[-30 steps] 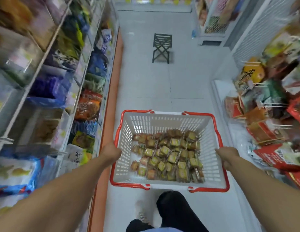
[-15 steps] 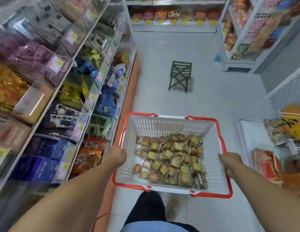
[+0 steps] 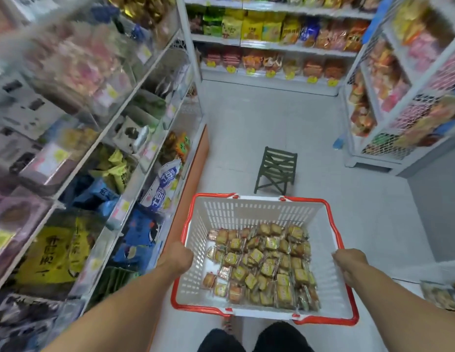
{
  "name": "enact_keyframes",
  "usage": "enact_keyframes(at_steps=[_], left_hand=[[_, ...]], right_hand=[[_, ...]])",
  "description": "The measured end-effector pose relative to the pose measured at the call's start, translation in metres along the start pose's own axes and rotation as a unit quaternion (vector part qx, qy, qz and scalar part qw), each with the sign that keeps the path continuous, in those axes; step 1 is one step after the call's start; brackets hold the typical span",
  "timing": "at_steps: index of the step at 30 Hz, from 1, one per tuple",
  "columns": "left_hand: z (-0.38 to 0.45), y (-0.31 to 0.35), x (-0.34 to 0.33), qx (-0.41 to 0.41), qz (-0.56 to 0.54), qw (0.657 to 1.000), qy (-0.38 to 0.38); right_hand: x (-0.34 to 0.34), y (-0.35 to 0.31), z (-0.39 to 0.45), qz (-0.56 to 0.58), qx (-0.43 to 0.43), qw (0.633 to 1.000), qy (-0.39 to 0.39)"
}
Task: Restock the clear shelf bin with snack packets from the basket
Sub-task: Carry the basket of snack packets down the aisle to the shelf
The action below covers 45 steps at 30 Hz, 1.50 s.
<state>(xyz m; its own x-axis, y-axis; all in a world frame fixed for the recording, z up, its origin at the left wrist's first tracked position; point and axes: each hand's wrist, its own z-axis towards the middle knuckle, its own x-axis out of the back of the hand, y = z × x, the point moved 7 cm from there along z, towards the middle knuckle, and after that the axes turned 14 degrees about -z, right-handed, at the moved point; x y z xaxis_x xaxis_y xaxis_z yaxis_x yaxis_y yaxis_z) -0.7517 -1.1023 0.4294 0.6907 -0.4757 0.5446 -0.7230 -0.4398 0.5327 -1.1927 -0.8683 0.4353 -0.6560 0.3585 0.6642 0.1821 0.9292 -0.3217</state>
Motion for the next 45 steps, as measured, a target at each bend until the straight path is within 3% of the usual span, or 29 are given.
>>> enact_keyframes(at_steps=[6, 12, 19, 28, 35, 42, 45], left_hand=[[0.09, 0.12, 0.001, 0.019, 0.021, 0.999, 0.026], [0.171, 0.223, -0.007, 0.051, -0.051, 0.997, 0.037], [0.234, 0.307, -0.001, 0.078, -0.101, 0.99, 0.064], [0.35, 0.363, 0.013, 0.123, -0.189, 0.97, 0.086], [0.376, 0.374, 0.022, 0.207, -0.212, 0.951, 0.092], [0.384, 0.341, -0.024, 0.319, -0.336, 0.874, 0.148], [0.387, 0.335, -0.044, 0.352, -0.353, 0.852, 0.163]], right_hand=[[0.018, -0.15, 0.077, -0.037, 0.021, 0.999, 0.026], [0.022, -0.309, 0.177, -0.088, 0.066, 0.994, -0.003], [0.022, -0.498, 0.237, -0.152, 0.132, 0.979, -0.01], [-0.054, -0.714, 0.298, -0.274, 0.215, 0.937, -0.007], [-0.114, -0.835, 0.288, -0.373, 0.282, 0.884, -0.021], [-0.198, -0.901, 0.279, -0.438, 0.341, 0.826, -0.098], [-0.226, -0.917, 0.285, -0.447, 0.368, 0.809, -0.097]])
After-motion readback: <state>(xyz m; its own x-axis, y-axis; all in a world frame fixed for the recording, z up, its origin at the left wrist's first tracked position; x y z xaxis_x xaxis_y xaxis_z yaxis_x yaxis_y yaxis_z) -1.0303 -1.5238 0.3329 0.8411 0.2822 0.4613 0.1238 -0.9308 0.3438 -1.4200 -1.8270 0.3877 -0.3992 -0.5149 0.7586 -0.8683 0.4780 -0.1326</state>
